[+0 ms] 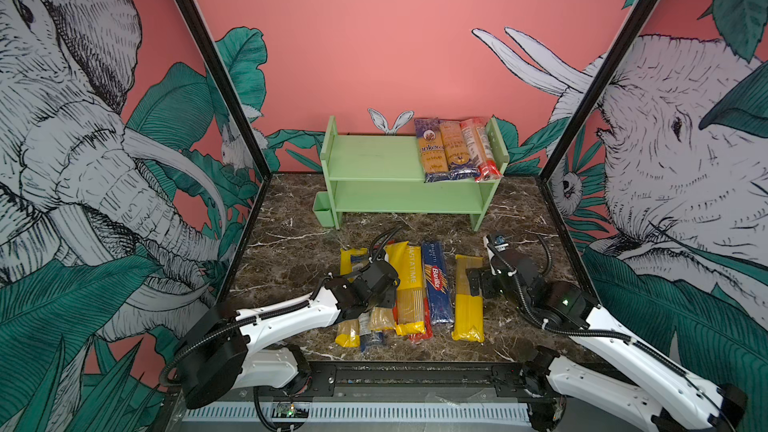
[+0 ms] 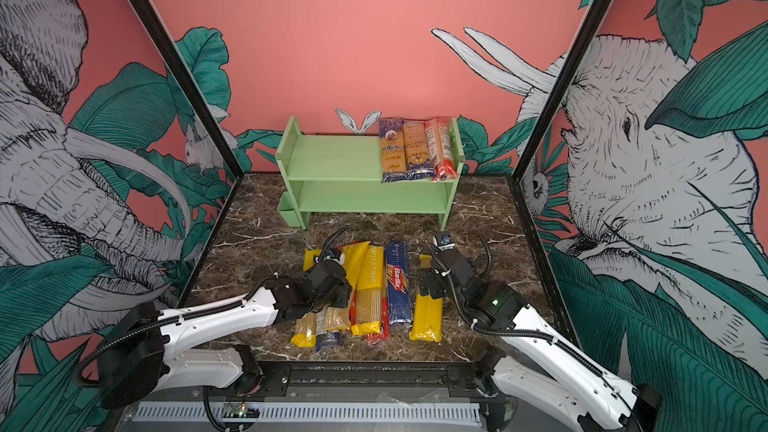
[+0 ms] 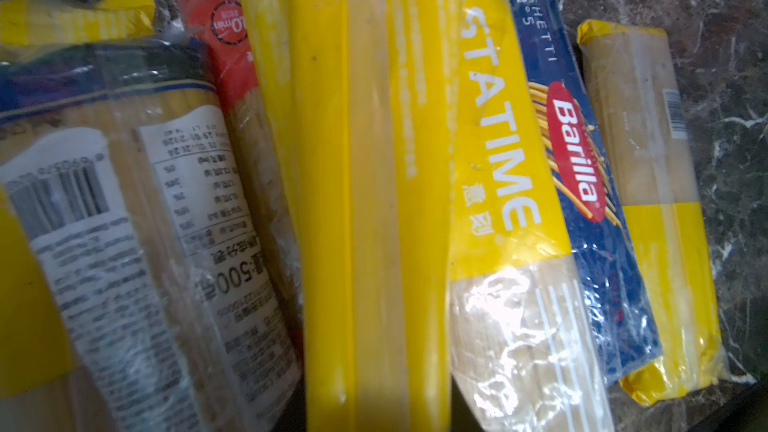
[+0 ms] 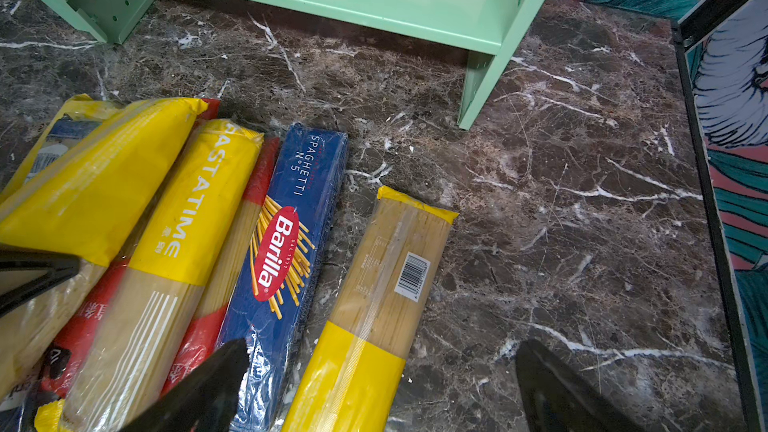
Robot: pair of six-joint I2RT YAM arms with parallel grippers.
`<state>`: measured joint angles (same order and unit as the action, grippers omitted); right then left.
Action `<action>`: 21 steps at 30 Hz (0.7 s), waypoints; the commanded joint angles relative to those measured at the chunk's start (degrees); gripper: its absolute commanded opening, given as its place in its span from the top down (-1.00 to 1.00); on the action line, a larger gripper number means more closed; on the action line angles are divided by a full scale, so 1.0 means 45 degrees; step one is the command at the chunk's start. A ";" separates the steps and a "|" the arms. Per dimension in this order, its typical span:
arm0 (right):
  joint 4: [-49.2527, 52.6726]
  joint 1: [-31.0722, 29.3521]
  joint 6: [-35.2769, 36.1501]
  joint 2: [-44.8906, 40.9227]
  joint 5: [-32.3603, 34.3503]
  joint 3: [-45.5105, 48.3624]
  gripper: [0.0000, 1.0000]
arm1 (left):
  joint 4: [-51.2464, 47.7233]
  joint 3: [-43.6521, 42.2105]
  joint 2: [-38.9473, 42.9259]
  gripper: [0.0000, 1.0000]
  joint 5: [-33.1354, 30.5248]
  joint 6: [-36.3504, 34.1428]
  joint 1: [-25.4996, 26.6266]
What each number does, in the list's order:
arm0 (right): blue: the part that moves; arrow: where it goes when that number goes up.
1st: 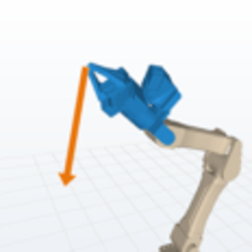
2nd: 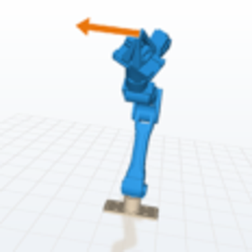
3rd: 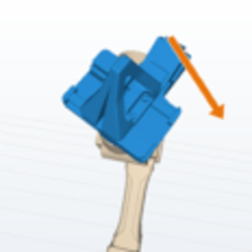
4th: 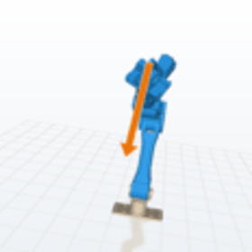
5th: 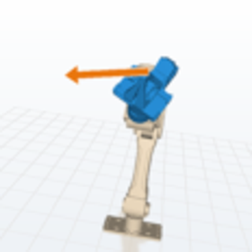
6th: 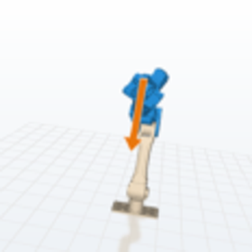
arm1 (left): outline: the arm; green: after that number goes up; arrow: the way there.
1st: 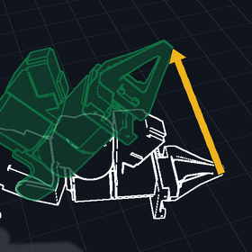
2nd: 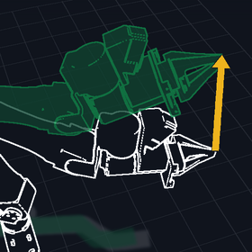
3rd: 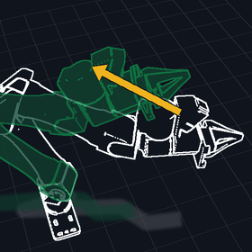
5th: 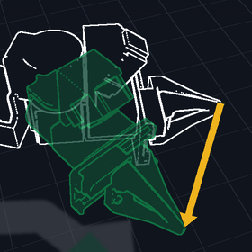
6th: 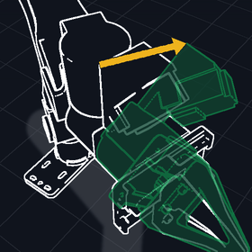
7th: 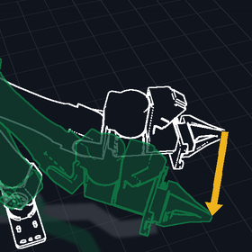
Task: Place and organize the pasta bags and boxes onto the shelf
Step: 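Lower the left gripper onto the yellow spaghetti pack and close, then lift the yellow pack upright to the upper shelf with the left gripper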
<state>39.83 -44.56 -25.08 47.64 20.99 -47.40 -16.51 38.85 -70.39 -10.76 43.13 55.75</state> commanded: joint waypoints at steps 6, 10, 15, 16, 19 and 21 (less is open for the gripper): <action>0.0192 0.0075 -0.0042 -0.0073 0.0198 -0.0456 -0.98 | -0.0937 0.1209 0.2246 1.00 -0.0626 -0.0707 0.0034; 0.0271 0.0071 0.0017 -0.0117 0.0235 -0.0657 -0.98 | -0.2330 0.2565 0.3283 1.00 -0.0857 -0.1246 0.0034; 0.0203 0.0070 0.0073 -0.0117 0.0222 -0.0902 -0.98 | -0.4209 0.5146 0.3575 1.00 -0.1577 -0.2119 0.0016; 0.0196 0.0077 0.0085 -0.0115 0.0218 -0.0958 -0.98 | -0.4618 0.5788 0.3430 1.00 -0.1772 -0.2359 0.0019; 0.0179 0.0076 0.0162 -0.0096 0.0180 -0.1116 -0.98 | -0.5769 0.8008 0.2536 1.00 -0.2568 -0.3087 -0.0004; 0.0210 0.0076 0.0218 -0.0070 0.0205 -0.1243 -0.98 | -0.6351 0.9493 0.1731 1.00 -0.2952 -0.3705 -0.0162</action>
<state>41.08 -44.45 -24.80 47.57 20.99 -51.24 -43.46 73.69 -60.40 -18.17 31.38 55.64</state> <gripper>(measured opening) 0.990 0.267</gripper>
